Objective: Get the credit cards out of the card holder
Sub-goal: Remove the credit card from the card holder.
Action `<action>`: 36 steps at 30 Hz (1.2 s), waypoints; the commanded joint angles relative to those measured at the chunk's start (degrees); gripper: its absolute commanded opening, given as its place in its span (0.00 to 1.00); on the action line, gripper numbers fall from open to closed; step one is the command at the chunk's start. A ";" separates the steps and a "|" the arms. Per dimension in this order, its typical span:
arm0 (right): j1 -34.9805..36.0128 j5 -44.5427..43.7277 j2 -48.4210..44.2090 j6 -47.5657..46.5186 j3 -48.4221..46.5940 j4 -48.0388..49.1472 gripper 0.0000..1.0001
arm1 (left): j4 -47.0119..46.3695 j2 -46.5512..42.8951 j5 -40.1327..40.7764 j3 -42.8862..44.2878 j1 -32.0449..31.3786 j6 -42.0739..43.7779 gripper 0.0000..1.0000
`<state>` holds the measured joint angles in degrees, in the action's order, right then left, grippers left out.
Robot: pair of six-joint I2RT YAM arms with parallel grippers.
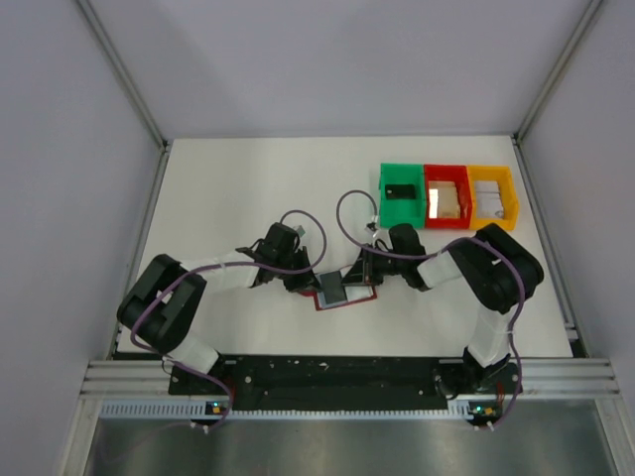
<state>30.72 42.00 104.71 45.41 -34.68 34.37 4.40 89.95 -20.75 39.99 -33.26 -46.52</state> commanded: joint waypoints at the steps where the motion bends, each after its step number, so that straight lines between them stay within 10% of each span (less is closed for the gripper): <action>1: 0.83 6.60 1.81 4.25 -1.98 10.53 0.11 | 0.34 2.95 2.12 -1.32 -1.02 0.56 0.00; 23: -3.03 6.07 -2.49 -1.47 0.31 3.42 0.00 | 0.43 -0.30 3.09 -3.95 0.82 1.96 0.01; 36: -2.77 5.46 -2.31 -1.90 -0.92 1.14 0.02 | -2.03 -6.10 2.65 -4.66 0.74 0.03 0.34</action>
<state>28.05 46.44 104.29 44.69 -34.52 35.07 1.74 86.15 -20.32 36.16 -32.71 -46.50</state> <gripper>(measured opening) 0.005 0.339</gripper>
